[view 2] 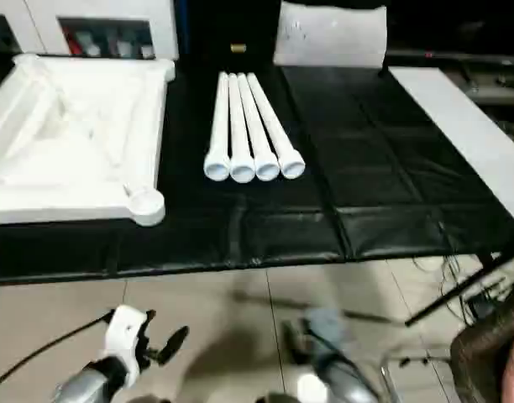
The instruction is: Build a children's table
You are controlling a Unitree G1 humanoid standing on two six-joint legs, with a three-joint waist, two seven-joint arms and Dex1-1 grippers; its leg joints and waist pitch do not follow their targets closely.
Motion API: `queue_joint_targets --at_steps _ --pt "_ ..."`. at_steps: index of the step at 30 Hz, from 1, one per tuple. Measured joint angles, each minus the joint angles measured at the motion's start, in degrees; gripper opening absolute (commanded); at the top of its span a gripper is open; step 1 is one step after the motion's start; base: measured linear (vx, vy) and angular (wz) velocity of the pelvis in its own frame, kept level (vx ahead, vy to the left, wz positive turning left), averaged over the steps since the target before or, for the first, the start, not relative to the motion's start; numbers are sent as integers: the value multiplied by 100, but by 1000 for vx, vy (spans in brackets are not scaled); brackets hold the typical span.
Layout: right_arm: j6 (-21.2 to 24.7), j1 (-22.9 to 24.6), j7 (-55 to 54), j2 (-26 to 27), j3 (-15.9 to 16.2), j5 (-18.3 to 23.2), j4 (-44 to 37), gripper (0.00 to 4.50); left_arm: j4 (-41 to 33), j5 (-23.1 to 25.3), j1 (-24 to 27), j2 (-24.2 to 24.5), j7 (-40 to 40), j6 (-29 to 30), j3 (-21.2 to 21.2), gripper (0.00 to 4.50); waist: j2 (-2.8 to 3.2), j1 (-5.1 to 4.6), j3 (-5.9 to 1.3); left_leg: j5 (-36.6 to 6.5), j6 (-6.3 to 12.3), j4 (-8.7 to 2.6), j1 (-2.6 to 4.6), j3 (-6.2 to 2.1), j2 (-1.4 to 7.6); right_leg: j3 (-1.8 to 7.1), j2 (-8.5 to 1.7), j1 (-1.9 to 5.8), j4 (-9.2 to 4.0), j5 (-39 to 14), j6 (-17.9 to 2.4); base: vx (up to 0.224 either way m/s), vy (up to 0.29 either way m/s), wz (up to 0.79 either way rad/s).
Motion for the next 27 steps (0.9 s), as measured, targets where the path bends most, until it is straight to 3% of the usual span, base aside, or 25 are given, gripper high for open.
queue_joint_targets --at_steps 2,4,8,10,12,17,20,21,23,25,27 --pt "95 283 146 -113 -115 109 -454 450 -476 -86 314 170 -170 153 -119 446 -4 -9 40 0 -1 -18 -5 1 0 8 7 -9 -1 -6 12 0 0 0" --pt "482 627 381 -128 -121 254 -1207 450 -990 -163 538 340 -347 371 -235 446 -11 -9 60 1 -2 -30 -27 0 5 13 20 -33 0 -12 24 0 0 0" --pt "926 1216 586 -27 84 508 -2557 450 -1898 -309 1053 594 -515 619 -296 446 -35 -10 80 -5 -15 -48 -41 2 40 33 69 -61 -8 -19 35 0 0 0" --pt "1082 1596 641 -79 208 853 -3426 450 -2390 -424 1373 679 -547 646 -188 446 -49 -1 90 -6 -20 -48 -43 4 59 32 86 -85 -9 -23 36 0 0 0" --pt "1090 1856 767 -263 383 1033 -4090 450 -2480 -459 1481 699 -587 565 -73 446 -64 -4 98 -16 -37 -51 -40 11 66 32 92 -83 -9 -29 39 0 0 0" --pt "1563 2412 1034 -386 446 1350 -5625 450 -2516 -665 1763 735 -774 240 -126 446 -117 -1 105 -31 -60 -54 -24 12 68 38 93 -78 -6 -45 61 0 0 0" --pt "1861 2660 1008 -503 420 1469 -6385 450 -3833 -956 2424 1009 -829 680 -158 446 -191 2 128 -35 -67 -55 -20 12 76 38 98 -79 -2 -51 57 0 0 0" --pt "1925 2711 938 -562 359 1471 -6706 450 -4385 -1093 2594 1067 -835 821 -138 446 -206 8 137 -36 -69 -56 -10 14 75 39 98 -66 -7 -51 56 0 0 0" --pt "1978 2591 765 -593 276 1409 -6971 450 -4820 -1168 2599 1074 -792 1023 -126 446 -210 18 136 -36 -69 -51 -2 20 66 53 96 -60 -5 -44 59 0 0 0" --pt "2047 2306 514 -588 221 1070 -7145 450 -5254 -1284 2489 1029 -586 1302 -85 446 -221 12 134 -33 -73 -35 6 20 67 56 96 -54 5 -37 61 0 0 0" --pt "2336 1664 206 -591 -7 743 -7461 450 -5861 -1398 1876 847 -130 1735 0 446 -218 13 118 -18 -91 -17 16 17 68 58 97 -43 12 -8 60 0 0 0"
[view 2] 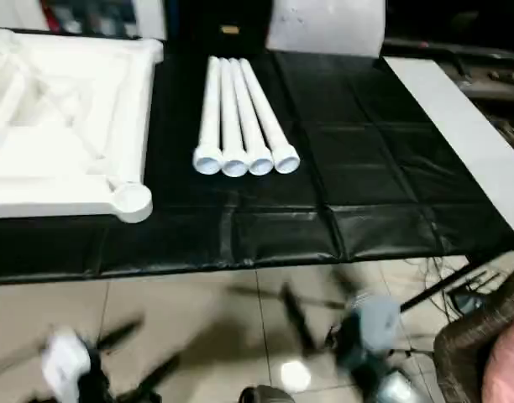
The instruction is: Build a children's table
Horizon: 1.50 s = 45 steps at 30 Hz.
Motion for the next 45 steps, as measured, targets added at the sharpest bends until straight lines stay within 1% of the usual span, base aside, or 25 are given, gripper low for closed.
queue_joint_targets --at_steps 4,6,9,13,15,17,18,20,21,23,24,26,28,30,32,33,34,36,38,39,41,42,43,44,45 --pt "652 -570 -221 35 -20 70 -155 450 -232 -88 -947 -210 694 552 303 446 6 -6 -81 8 -12 18 14 -16 6 -3 11 42 20 3 0 -13 0 0" --pt "1118 -972 -639 393 -95 165 20 450 75 115 -1682 -341 1087 809 433 446 14 -14 -122 17 -19 44 15 -26 5 -3 13 46 32 22 4 0 0 0" --pt "1573 -1398 -947 764 -70 355 256 450 381 305 -2640 -401 1670 1050 791 446 59 -12 -156 33 -22 77 7 -38 5 -2 13 22 74 37 4 0 0 0" --pt "2016 -1859 -1263 1171 -142 391 572 450 968 543 -3361 -432 2104 1486 783 446 132 -12 -195 37 -20 112 4 -43 3 2 10 29 99 46 0 0 0 0" --pt "2063 -2116 -1285 959 23 103 677 450 1091 604 -3534 -554 2183 1615 690 446 146 7 -205 43 -1 116 -4 -34 -9 19 -2 41 101 53 4 0 0 0" --pt "1977 -2203 -1268 651 187 -283 760 450 1137 667 -3640 -608 2251 1689 622 446 156 84 -212 42 76 167 -21 -43 -18 42 -17 49 91 62 19 -10 28 -1" --pt "1867 -2199 -1287 362 326 -625 838 450 1137 695 -3643 -621 2269 1737 573 446 198 176 -225 -16 179 290 -73 -139 -53 66 -19 58 88 71 40 -19 57 -1" --pt "1876 -2148 -1377 377 250 -760 908 450 1130 701 -3556 -615 2296 1797 578 446 292 273 -272 -109 293 487 -177 -337 -114 89 -22 68 79 84 88 -7 133 -9" --pt "1971 -2145 -1414 481 193 -759 926 450 1129 700 -3518 -605 2323 1845 616 446 317 275 -286 -147 290 517 -208 -349 -165 96 -55 82 51 103 105 -3 160 -10" --pt "2231 -2162 -1436 709 184 -567 916 450 1059 701 -3393 -574 2380 1951 700 446 287 184 -299 -119 395 448 -161 -265 -255 106 -120 66 -12 156 -78 -4 187 5" --pt "2325 -2170 -1444 801 198 -479 915 450 1048 703 -3319 -544 2398 2024 735 446 297 98 -292 -106 506 445 -159 -255 -332 81 -153 30 21 120 -263 -13 194 9" --pt "2477 -2193 -1454 913 168 -344 916 450 970 767 -3191 -506 2422 2092 771 446 290 -36 -287 -100 586 443 -149 -217 -429 77 -251 29 104 67 -371 -53 180 12" --pt "2563 -2215 -1391 914 148 -250 947 450 871 844 -3150 -469 2410 2157 690 446 242 -104 -289 -94 587 431 -157 -184 -472 87 -330 65 22 35 -300 -69 133 7" --pt "2551 -2284 -1310 913 152 -151 950 450 853 933 -3138 -445 2403 2189 541 446 238 -149 -290 -76 572 424 -176 -181 -476 117 -371 84 -71 13 -56 -89 71 -8" --pt "2463 -2268 -1096 988 182 -74 964 450 840 955 -3117 -492 2408 2180 399 446 243 -199 -288 -69 564 417 -297 -376 -555 -96 -438 154 -157 -29 107 -129 27 18" --pt "2431 -2268 -961 1063 210 48 1004 450 833 983 -3098 -520 2422 2175 348 446 253 -225 -282 -59 546 408 -354 -525 -593 -219 -457 192 -213 -52 134 -123 13 32" --pt "2398 -2269 -934 1100 241 80 1014 450 833 1037 -3095 -507 2440 2181 333 446 246 -226 -283 -40 514 404 -405 -621 -623 -290 -477 199 -222 -52 135 -65 -25 45" --pt "2285 -2288 -937 1130 335 79 1082 450 834 1211 -3110 -467 2538 2255 306 446 273 -168 -261 4 440 402 -430 -831 -682 -430 -482 272 -209 -52 132 -26 -69 57" --pt "2274 -2323 -921 1121 343 79 1144 450 835 1288 -3110 -454 2609 2284 318 446 328 -114 -226 55 354 385 -415 -1051 -713 -437 -334 381 -141 -97 55 -26 -112 69" --pt "2297 -2349 -865 1029 440 66 1165 450 835 1323 -3114 -490 2678 2288 350 446 334 -70 -223 92 291 313 -401 -1175 -731 -382 -196 381 55 -238 -177 -42 -125 73" --pt "2326 -2372 -822 936 540 30 1167 450 833 1341 -3131 -542 2758 2289 389 446 324 32 -227 144 205 187 -380 -1270 -676 -276 57 358 466 -314 -307 -23 -237 72" --pt "2325 -2430 -942 1013 529 -70 1174 450 829 1323 -3129 -589 2785 2337 419 446 298 164 -238 160 183 108 -383 -1139 -559 -182 209 355 579 -317 -305 -19 -279 64" --pt "2345 -2485 -1060 1086 504 -168 1178 450 823 1318 -3125 -591 2790 2376 427 446 234 223 -274 162 183 63 -418 -1030 -533 -104 204 360 526 -345 -325 -49 -332 44" --pt "2447 -2568 -1124 1097 463 -176 1180 450 805 1322 -3125 -574 2789 2416 426 446 101 265 -315 164 183 78 -447 -911 -494 20 198 338 460 -441 -36 12 -291 26" --pt "2594 -2554 -1120 1077 406 -147 1206 450 775 1329 -3042 -611 2788 2469 401 446 124 376 -310 -16 319 424 -489 -790 -453 13 220 277 476 -431 -129 12 -291 26"
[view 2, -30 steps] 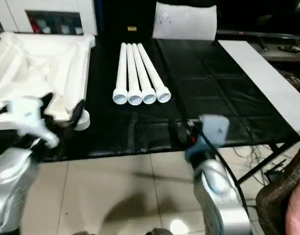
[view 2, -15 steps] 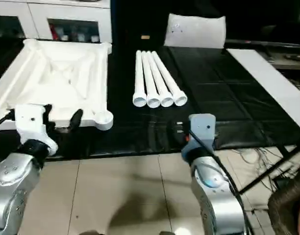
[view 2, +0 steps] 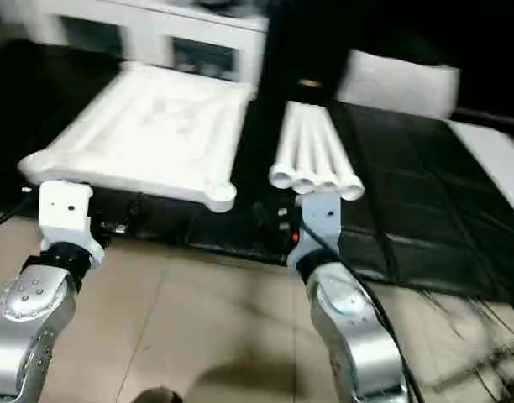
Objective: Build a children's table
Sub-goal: Move to table
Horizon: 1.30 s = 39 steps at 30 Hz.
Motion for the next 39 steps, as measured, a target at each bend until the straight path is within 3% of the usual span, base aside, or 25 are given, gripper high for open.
queue_joint_targets --at_steps 1,2,3,4,5,9,12,14,18,20,23,26,27,28,29,30,31,32,33,34,35,36,37,38,39 --pt "37 68 9 3 -49 38 14 450 -2 -11 39 -1 -24 40 -72 446 -26 58 -10 -22 62 257 -5 5 -25 54 15 -8 0 23 -14 65 -237 -5" --pt "-13 120 15 20 -99 53 18 450 -4 -14 28 0 -65 52 -133 446 -33 91 -21 -19 59 310 71 33 -72 93 20 -64 -5 33 -6 -5 -214 -9" --pt "-129 157 5 25 -138 45 10 450 -15 -12 -5 17 -101 36 -151 446 -32 91 -39 -20 59 183 187 102 -79 97 39 -144 -6 49 6 -5 -214 -9" --pt "-240 158 -9 -21 -154 12 -3 450 -16 -12 -115 45 -151 -27 -152 446 24 78 -64 -20 58 -123 368 137 -29 90 127 -237 -7 143 -53 -59 -160 8" --pt "-257 160 -26 -70 -127 -59 9 450 -17 -12 -191 74 -179 -91 -144 446 21 65 -51 57 -182 -200 370 164 42 86 177 -258 -21 212 -47 -63 -115 7" --pt "-418 136 -522 -195 282 -864 25 450 -16 -35 -194 106 -252 -157 -116 446 116 -83 -1 98 -331 -250 404 215 228 -60 236 -169 -254 340 -168 -30 -45 1" --pt "-349 32 -920 -119 161 -1122 54 450 -75 -124 -111 75 -313 -155 -113 446 114 -161 43 95 -328 -296 504 329 241 -75 168 -109 -295 338 -149 0 0 0" --pt "-317 57 -659 -79 -34 -800 53 450 -104 -130 -63 71 -319 -165 -123 446 105 -214 63 79 -303 -319 595 343 244 -97 157 -38 -366 323 -129 0 0 0" --pt "-234 168 -128 133 -198 -27 9 450 -105 -133 41 57 -314 -171 -117 446 170 -380 103 5 -301 -344 752 306 327 -369 79 226 -615 315 -123 40 46 -12" --pt "-248 163 -35 105 -155 -8 3 450 -105 -133 41 47 -311 -178 -116 446 106 -464 91 -43 -301 -358 821 334 313 -392 31 279 -612 315 -123 83 28 -7" --pt "-501 140 135 22 -120 12 -31 450 -101 -141 3 -31 -312 -209 -125 446 24 -434 28 -124 -264 -339 804 370 309 -380 15 368 -650 285 -85 109 14 -1" --pt "-505 11 192 148 -203 138 -35 450 -100 -141 -14 -7 -310 -232 -64 446 95 -288 -2 -201 -178 -332 777 377 283 -373 3 381 -696 217 -30 153 36 3" --pt "-482 -46 209 195 -190 196 -34 450 -93 -139 -28 20 -306 -233 -19 446 78 -299 -17 -237 -161 -340 828 363 264 -383 -19 353 -670 196 -40 293 43 12" --pt "-472 -126 246 276 -96 267 -21 450 -76 -138 -25 54 -303 -234 72 446 54 -331 -29 -285 -158 -353 851 338 203 -362 -66 266 -487 114 -106 215 20 9" --pt "-470 -186 218 323 -36 252 -16 450 -53 -134 -39 86 -297 -236 166 446 -9 -394 -57 -321 -140 -343 888 324 158 -342 -144 135 -207 60 -72 199 -36 13" --pt "-467 -248 99 265 -15 129 17 450 4 -133 -116 123 -298 -244 222 446 -82 -438 -94 -386 -139 -310 939 330 142 -291 -227 -84 145 51 -5 90 -35 6" --pt "-468 -252 35 213 -42 52 34 450 17 -134 -152 120 -299 -269 231 446 -151 -455 -125 -436 -164 -309 981 366 120 -185 -289 -228 63 109 33 158 -52 10" --pt "-470 -252 -11 198 -89 18 42 450 19 -135 -177 117 -302 -305 228 446 -244 -482 -138 -489 -158 -294 1020 390 47 -81 -415 -249 -236 291 135 145 -53 13" --pt "-477 -216 -30 165 -201 4 90 450 92 -134 -225 41 -305 -323 205 446 -284 -446 -135 -646 153 -81 1004 373 19 0 -370 -147 -179 236 152 145 -53 13" --pt "-477 -219 -50 114 -270 -41 172 450 129 -144 -235 -12 -330 -327 70 446 -223 -371 -112 -672 425 191 925 308 10 26 -326 -75 -221 221 128 154 -37 3" --pt "-479 -224 -85 74 -361 -93 263 450 151 -146 -234 -20 -367 -328 -3 446 -171 -328 -100 -647 418 485 759 248 -14 35 -308 10 -292 219 118 147 5 -12" --pt "-481 -225 -132 57 -416 -154 312 450 155 -146 -263 -11 -378 -329 -14 446 -134 -287 -98 -576 284 643 581 233 -51 35 -305 85 -344 209 111 147 5 -12" --pt "-513 -266 -163 -34 -457 -227 353 450 152 -144 -328 16 -387 -346 7 446 -38 -222 -82 -462 97 538 401 204 -8 -20 -251 199 -425 194 95 131 19 -13" --pt "-547 -337 -164 -76 -470 -265 388 450 148 -143 -366 42 -400 -358 43 446 80 -212 -76 -379 -9 237 315 197 108 -111 -171 302 -476 172 88 136 65 0" --pt "-608 -429 -173 -147 -495 -297 429 450 146 -140 -391 84 -420 -370 84 446 283 -225 -41 27 -103 -11 324 186 269 -225 -29 426 -483 95 130 136 65 0"
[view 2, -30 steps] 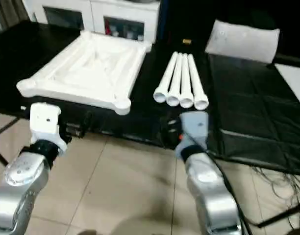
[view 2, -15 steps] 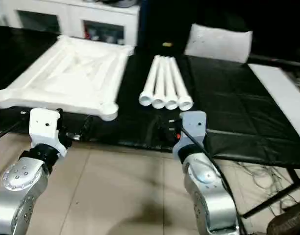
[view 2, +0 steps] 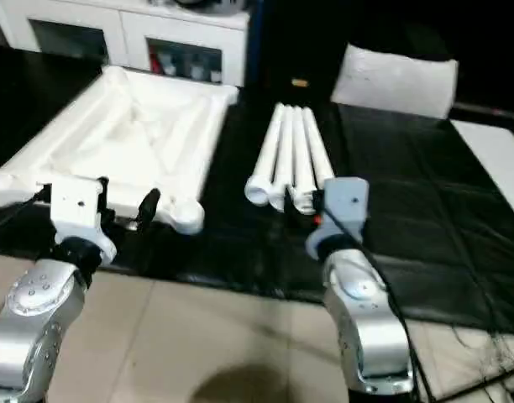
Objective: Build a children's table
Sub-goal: Move to table
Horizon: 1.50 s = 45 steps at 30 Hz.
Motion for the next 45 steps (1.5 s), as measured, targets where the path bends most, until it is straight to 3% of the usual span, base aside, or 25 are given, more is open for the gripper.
queue_joint_targets --at_steps 2,4,6,7,8,9,12,14,15,16,20,22,23,26,28,29,31,34,35,37,38,40,41,43,45 --pt "-14 -48 -11 0 56 -10 85 450 41 6 48 97 -8 7 66 446 -40 -73 9 -134 43 23 93 -36 -48 7 -17 -1 203 -162 -175 144 86 0" --pt "5 -113 16 -91 44 1 83 450 135 6 49 128 -14 10 164 446 -70 -171 3 -183 111 3 171 -42 -94 8 -31 -280 725 -203 -137 151 59 2" --pt "95 -78 77 -144 -97 42 37 450 150 2 26 127 -53 9 158 446 -112 -249 -12 -241 133 -9 242 24 -142 8 -81 -541 769 -109 3 123 21 4" --pt "207 14 147 -134 -161 105 -57 450 167 -1 15 127 -106 7 153 446 -178 -304 -19 -273 122 -40 324 91 -228 35 -176 -660 597 -10 22 119 -28 1" --pt "274 73 169 -110 -175 147 -84 450 172 -1 4 123 -129 -1 132 446 -292 -319 -29 -312 106 -52 387 180 -326 116 -275 -648 302 125 -2 98 -86 2" --pt "345 202 160 -106 -204 156 -126 450 239 -1 -24 52 -141 -35 64 446 -342 -285 -31 -382 140 -17 443 206 -347 169 -294 -574 331 238 33 98 -86 2" --pt "377 363 105 -146 -190 35 -130 450 270 -19 -66 -21 -205 -78 -184 446 -206 -177 -16 -490 334 503 232 34 -327 192 -205 -373 170 203 -18 126 -51 -12" --pt "376 378 61 -119 -118 23 -212 450 268 -20 -123 -19 -204 -99 -171 446 -121 -125 -10 -430 245 235 100 -13 -223 123 -158 -269 146 135 -19 118 -3 1" --pt "379 380 24 -57 -77 21 -257 450 269 -21 -122 -18 -211 -101 -173 446 29 -121 -1 -202 87 12 83 -1 -61 13 -60 -168 113 99 -27 114 12 5" --pt "397 408 17 33 -62 21 -255 450 273 -21 -106 -2 -214 -99 -162 446 78 -156 23 -115 -38 13 136 -27 3 4 -18 -126 105 58 -17 138 76 -1" --pt "510 426 28 220 246 65 -274 450 342 -12 -68 56 -218 -94 2 446 -17 -374 -30 -208 54 -79 281 -50 -117 19 -79 -356 601 -92 -212 166 51 3" --pt "528 435 16 211 230 61 -313 450 340 -14 -79 50 -219 -101 0 446 -171 -482 -72 -273 56 -91 361 54 -217 71 -248 -575 481 19 -81 130 -2 1" --pt "538 455 15 194 217 61 -339 450 351 -12 -89 40 -219 -109 -8 446 -295 -485 -93 -303 43 -83 376 89 -287 160 -317 -557 379 157 93 92 -75 6" --pt "610 482 -18 116 -13 32 -343 450 394 -22 -117 -156 -230 -110 -286 446 -216 -289 -70 -455 409 422 172 15 -301 204 -208 -385 200 115 -36 105 -65 -2" --pt "606 462 -21 90 -33 11 -365 450 392 -15 -146 -157 -214 -119 -258 446 -140 -193 -77 -363 260 293 36 -1 -266 134 -157 -258 126 89 -57 113 -27 -7" --pt "597 428 -4 59 -18 8 -377 450 380 2 -174 -129 -216 -118 -244 446 19 -147 -70 -69 124 -58 3 -10 -115 38 -34 -187 114 55 -64 114 41 -2" --pt "610 426 50 127 119 32 -355 450 392 4 -154 -24 -242 -105 -168 446 -1 -165 -81 -30 52 -11 18 -26 -89 39 -19 -239 127 12 -77 139 54 -2" --pt "637 386 120 186 237 98 -367 450 413 -1 -160 -11 -254 -100 -63 446 -125 -11 -131 -63 86 -13 17 323 -100 414 -38 -434 282 52 131 114 77 -33" --pt "651 407 114 150 193 93 -363 450 413 -3 -188 -62 -257 -100 -78 446 -136 87 -138 -87 104 60 -58 410 -107 669 8 -518 302 73 201 14 132 -53" --pt "710 459 95 125 91 85 -342 450 425 -19 -196 -124 -277 -99 -241 446 -129 256 -136 -194 76 592 -218 157 -190 1023 32 -608 289 152 323 -15 152 -58" --pt "714 461 80 132 48 72 -343 450 444 -22 -190 -118 -276 -98 -236 446 -123 260 -135 -225 21 691 -237 -20 -230 1169 39 -604 242 194 395 -62 212 -74" --pt "715 451 37 159 27 66 -337 450 454 -20 -259 -68 -274 -102 -212 446 2 221 -128 -344 -142 221 -32 -117 -144 1431 97 -606 112 292 574 -73 240 -68" --pt "720 469 33 224 37 66 -319 450 474 -15 -240 -24 -271 -101 -178 446 -9 109 -100 -349 -24 206 31 29 -198 1448 37 -636 62 307 513 -102 310 -62" --pt "702 459 56 357 225 109 -314 450 507 66 -247 73 -214 -93 -65 446 -35 -73 -50 -351 176 160 133 406 -206 666 -277 -799 552 -11 -2 -108 290 -58" --pt "687 460 62 327 239 113 -314 450 504 252 -249 168 -148 -80 -62 446 -43 -123 -46 -348 213 74 200 653 -188 -16 -291 -592 559 -90 -109 -147 214 -56"
